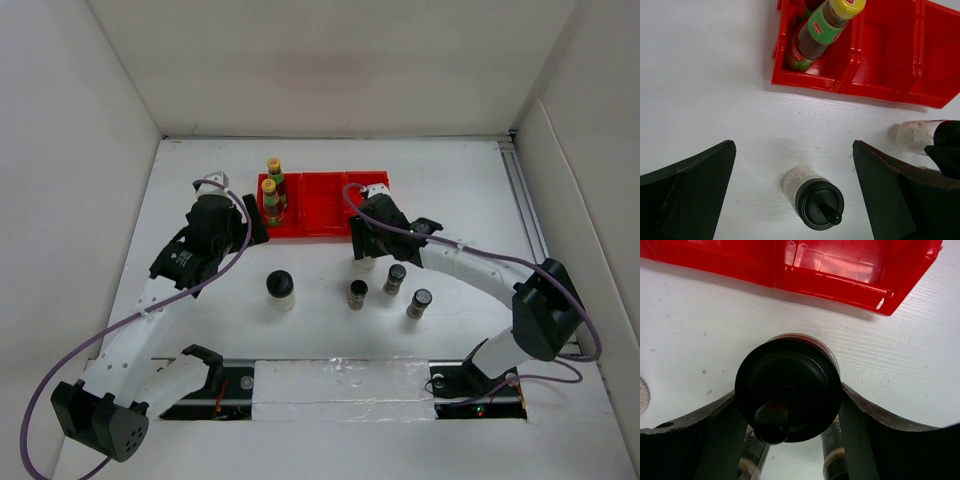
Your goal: Organize the condiment bottles
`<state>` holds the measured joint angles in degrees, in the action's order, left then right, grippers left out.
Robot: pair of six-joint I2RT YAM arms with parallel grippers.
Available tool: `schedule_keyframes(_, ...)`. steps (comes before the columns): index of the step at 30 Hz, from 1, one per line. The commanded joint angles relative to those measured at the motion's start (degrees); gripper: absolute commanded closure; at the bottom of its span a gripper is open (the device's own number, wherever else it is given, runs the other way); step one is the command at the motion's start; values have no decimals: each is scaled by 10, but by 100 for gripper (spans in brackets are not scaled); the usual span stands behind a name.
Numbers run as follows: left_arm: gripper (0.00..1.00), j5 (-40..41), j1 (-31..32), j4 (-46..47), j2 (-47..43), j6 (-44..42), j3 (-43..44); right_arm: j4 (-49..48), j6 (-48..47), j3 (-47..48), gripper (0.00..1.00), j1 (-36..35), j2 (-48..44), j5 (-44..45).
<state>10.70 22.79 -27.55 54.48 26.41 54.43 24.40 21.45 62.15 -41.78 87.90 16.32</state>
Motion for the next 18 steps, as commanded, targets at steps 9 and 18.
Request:
schedule_keyframes(9, 1, 3, 1, 16, -4, -2, 2, -1, -27, 165, 94, -15, -36, -37)
schedule_keyframes(18, 1, 25, 1, 12, -10, 3, 4, 31, -62, 361, 94, -15, 149, -24)
